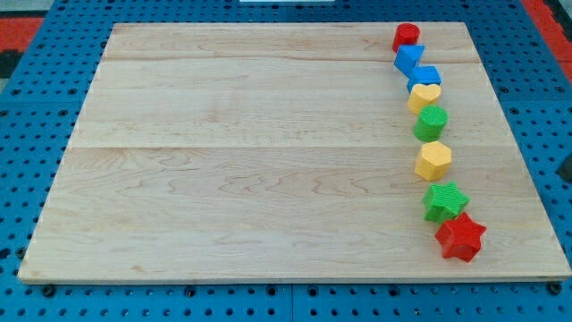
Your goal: Move yellow heart to the center
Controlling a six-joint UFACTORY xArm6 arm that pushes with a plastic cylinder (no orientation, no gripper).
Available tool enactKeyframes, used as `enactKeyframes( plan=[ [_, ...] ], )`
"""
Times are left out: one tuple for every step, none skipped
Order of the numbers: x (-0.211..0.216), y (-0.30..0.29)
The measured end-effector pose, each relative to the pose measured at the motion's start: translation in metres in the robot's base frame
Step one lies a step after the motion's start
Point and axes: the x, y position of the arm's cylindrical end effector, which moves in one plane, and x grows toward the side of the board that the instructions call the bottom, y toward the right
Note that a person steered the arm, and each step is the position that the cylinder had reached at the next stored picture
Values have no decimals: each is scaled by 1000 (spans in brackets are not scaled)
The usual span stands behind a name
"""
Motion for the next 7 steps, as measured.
enactKeyframes(
  plan=[
    [-49,-28],
    [-92,-35],
    [-106,-83],
    [-108,-124],
    [-114,-183],
    [-121,-257],
    [-157,-199]
  ],
)
